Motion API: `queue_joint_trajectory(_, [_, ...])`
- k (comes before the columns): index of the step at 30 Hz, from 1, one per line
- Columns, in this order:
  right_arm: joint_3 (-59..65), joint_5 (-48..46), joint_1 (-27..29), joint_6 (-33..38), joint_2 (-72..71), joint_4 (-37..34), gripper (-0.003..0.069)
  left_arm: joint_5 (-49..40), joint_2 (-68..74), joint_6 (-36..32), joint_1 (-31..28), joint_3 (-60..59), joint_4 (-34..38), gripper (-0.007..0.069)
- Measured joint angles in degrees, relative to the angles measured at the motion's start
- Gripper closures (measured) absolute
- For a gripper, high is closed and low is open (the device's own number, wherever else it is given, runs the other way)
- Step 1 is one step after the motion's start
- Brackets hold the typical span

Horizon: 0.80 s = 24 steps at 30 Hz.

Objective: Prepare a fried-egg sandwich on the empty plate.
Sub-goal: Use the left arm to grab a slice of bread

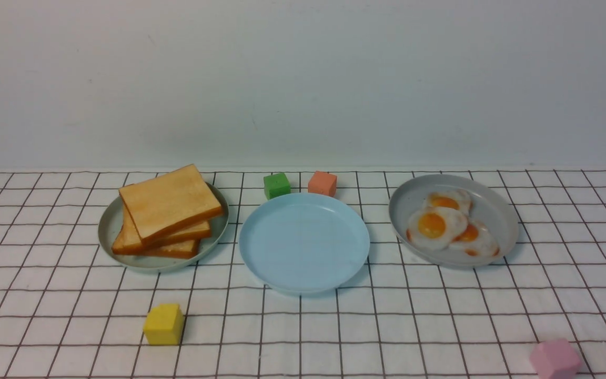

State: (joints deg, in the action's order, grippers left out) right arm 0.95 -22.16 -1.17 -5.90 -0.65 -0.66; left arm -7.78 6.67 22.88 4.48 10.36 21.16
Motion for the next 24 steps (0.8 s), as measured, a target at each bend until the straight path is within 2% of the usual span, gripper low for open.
queue_joint_trajectory(4, [0.0, 0.0, 0.0, 0.0, 0.0, 0.0, 0.0420, -12.0, 13.0, -10.1, 0.0, 11.5, -2.1, 0.0631])
queue_joint_trajectory(6, [0.0, 0.0, 0.0, 0.0, 0.0, 0.0, 0.0420, -20.1, 20.9, -15.3, 0.0, 16.9, -2.3, 0.0638])
queue_joint_trajectory(7, [0.0, 0.0, 0.0, 0.0, 0.0, 0.0, 0.0420, -21.0, 20.9, -15.8, 0.0, 17.5, -2.3, 0.0638])
queue_joint_trajectory(8, [0.0, 0.2, 0.0, 0.0, 0.0, 0.0, 0.0420, -28.0, 28.7, -19.7, 0.0, 22.5, -2.2, 0.0638])
queue_joint_trajectory(10, [0.1, 1.1, 0.0, -0.2, 0.0, -0.4, 0.0419, -31.7, 32.9, -21.6, 0.0, 25.5, -1.6, 0.0638])
queue_joint_trajectory(17, [0.6, 13.7, 0.0, -8.9, 0.0, -14.9, 0.0419, -32.6, 49.6, -24.8, 0.0, 36.4, 7.1, 0.0638])
queue_joint_trajectory(20, [0.6, 18.6, 0.0, -11.5, 0.0, -20.6, 0.0419, -33.5, 54.8, -31.2, 0.1, 38.4, 11.4, 0.0638])
queue_joint_trajectory(21, [0.6, 18.9, 0.0, -11.9, 0.0, -21.4, 0.0419, -33.7, 55.6, -32.9, 0.2, 38.7, 12.2, 0.0638])
queue_joint_trajectory(23, [-3.1, 13.0, -0.6, -12.5, 0.2, -22.6, 0.0420, -33.4, 58.6, -39.9, 1.9, 39.1, 14.1, 0.0638])
queue_joint_trajectory(24, [-6.4, 6.9, -1.4, -12.1, 1.1, -22.6, 0.0426, -32.6, 60.2, -42.8, 3.3, 39.4, 14.1, 0.0638])
